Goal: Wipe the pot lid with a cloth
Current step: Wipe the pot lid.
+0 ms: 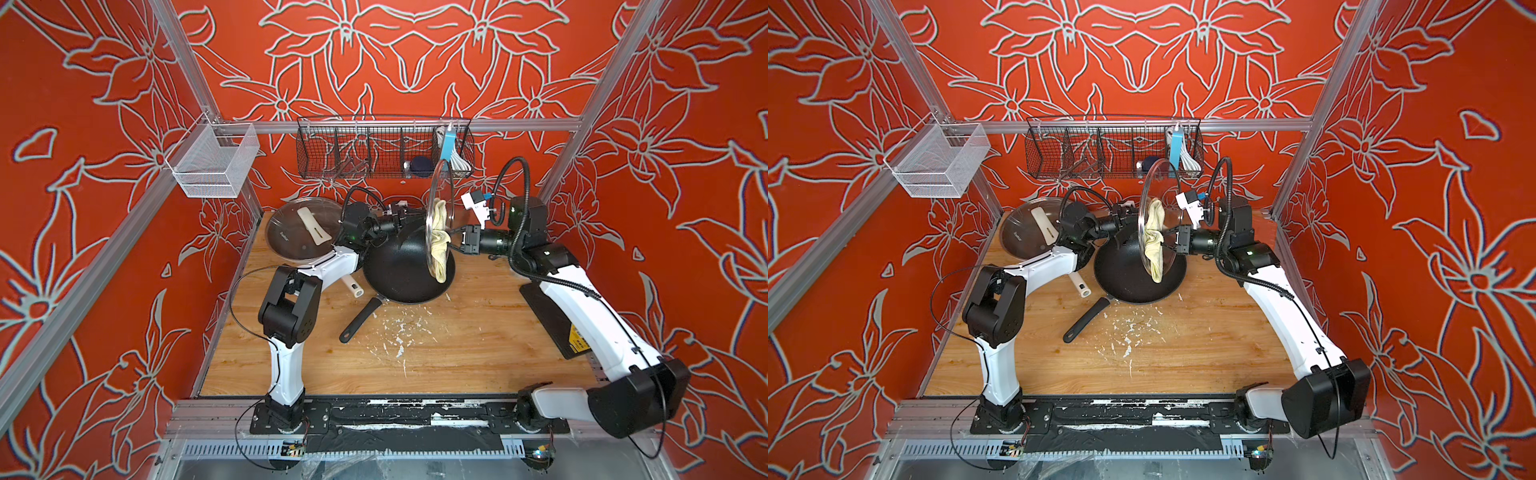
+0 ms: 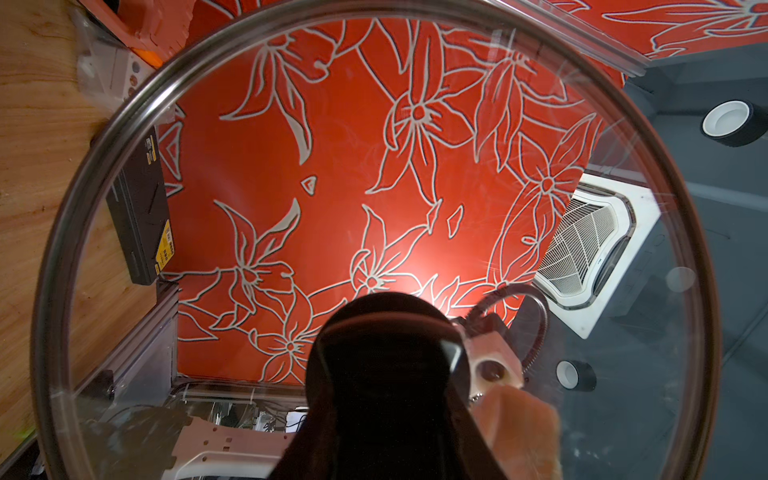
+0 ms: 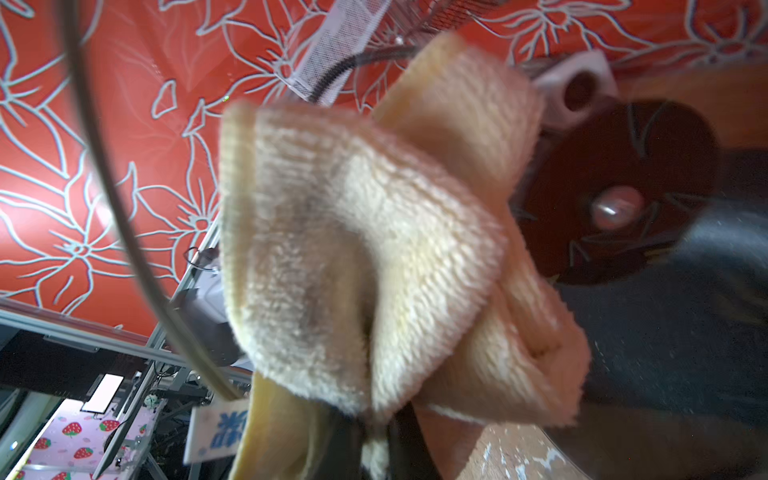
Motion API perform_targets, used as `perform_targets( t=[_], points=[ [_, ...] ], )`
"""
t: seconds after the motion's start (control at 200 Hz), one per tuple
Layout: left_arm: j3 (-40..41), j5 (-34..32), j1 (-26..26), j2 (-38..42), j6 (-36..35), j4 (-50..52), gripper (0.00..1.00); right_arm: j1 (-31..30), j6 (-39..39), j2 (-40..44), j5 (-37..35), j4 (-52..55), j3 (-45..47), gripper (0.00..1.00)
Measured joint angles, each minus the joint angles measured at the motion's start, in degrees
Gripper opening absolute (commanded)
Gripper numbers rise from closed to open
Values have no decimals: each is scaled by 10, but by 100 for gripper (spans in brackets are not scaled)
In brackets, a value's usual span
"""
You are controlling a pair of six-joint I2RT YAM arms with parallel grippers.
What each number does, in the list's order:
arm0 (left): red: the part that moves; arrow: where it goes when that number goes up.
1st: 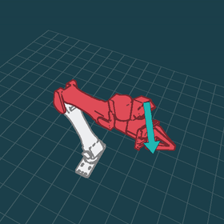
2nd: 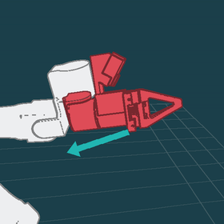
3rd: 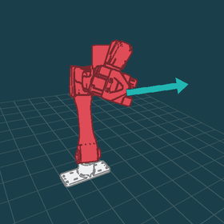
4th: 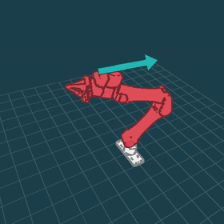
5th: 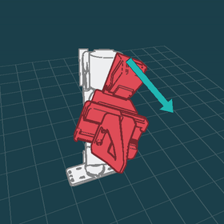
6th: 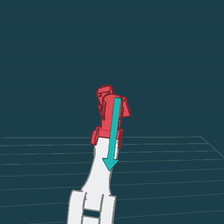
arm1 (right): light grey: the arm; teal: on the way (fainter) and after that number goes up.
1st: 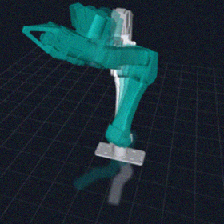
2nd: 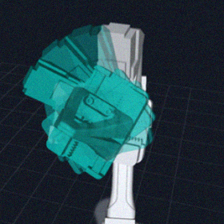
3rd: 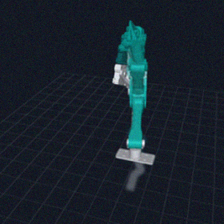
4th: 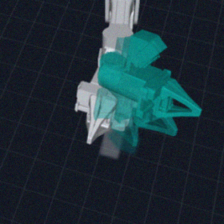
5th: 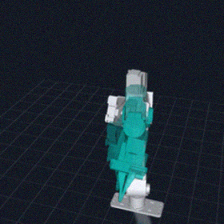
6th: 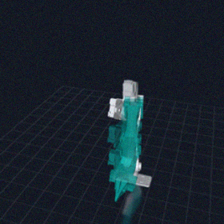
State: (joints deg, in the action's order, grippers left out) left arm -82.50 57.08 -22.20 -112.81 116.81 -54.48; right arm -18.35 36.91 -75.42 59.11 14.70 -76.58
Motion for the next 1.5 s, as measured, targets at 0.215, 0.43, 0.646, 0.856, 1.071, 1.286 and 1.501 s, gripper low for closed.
perform_targets(
  t=[0.215,0.43,0.646,0.856,1.071,1.286,1.501],
  points=[
    [0,0,0,0,0,0,0,21,-4,4,-16,-1,56,0],
    [0,0,0,0,0,0,0,80,-17,-20,-49,29,155,0],
    [0,0,0,0,0,0,0,73,-19,-18,-28,42,132,0],
    [0,0,0,0,0,0,0,29,-9,10,3,25,44,0],
    [0,-1,0,0,0,0,0,19,-5,31,4,1,30,0],
    [0,-1,0,0,0,0,0,48,-18,0,-25,21,128,0],
    [0,-1,0,0,0,0,0,67,-30,-19,-33,56,147,0]
  ],
)
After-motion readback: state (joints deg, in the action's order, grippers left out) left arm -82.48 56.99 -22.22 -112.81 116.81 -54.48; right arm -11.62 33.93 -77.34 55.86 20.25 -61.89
